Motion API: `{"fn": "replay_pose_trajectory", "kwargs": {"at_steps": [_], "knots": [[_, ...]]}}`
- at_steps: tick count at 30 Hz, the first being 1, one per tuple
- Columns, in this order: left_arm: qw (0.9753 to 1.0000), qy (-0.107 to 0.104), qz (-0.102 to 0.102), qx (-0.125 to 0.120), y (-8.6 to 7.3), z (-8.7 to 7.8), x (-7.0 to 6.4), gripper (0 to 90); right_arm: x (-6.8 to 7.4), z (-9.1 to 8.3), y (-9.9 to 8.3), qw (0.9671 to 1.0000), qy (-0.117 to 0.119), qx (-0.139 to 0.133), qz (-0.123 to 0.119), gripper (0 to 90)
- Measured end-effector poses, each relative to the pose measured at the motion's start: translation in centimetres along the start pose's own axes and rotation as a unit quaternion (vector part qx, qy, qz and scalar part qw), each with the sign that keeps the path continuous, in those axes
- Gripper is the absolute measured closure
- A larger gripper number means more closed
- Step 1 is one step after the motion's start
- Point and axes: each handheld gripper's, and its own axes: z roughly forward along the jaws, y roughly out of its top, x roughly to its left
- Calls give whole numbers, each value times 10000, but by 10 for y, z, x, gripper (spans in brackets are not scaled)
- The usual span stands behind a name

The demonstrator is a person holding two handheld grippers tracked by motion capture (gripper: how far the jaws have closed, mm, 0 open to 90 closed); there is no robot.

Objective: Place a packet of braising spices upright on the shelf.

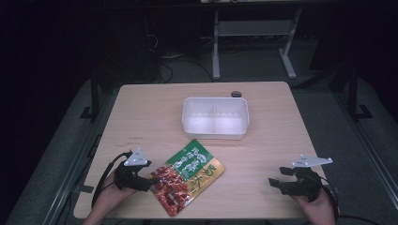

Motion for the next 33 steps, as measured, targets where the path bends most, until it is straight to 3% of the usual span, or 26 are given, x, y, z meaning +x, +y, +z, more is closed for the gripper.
{"fn": "replay_pose_trajectory", "kwargs": {"at_steps": [5, 11, 21, 33], "knots": [[10000, -71, -42, -38, 1, 1, 0, 265, 9, 4, 7, 9999, 71, -77, -118, 306], [9999, -77, 85, -23, 3, 1, -6, 298, 22, 12, 18, 9994, 174, -62, -297, 304], [9998, -188, 106, 23, 6, 5, -10, 347, 31, 25, 35, 9986, 270, 40, -455, 305], [9991, -317, 261, 35, 8, 5, -16, 565, 42, 43, 63, 9975, 370, 82, -598, 309]]}}
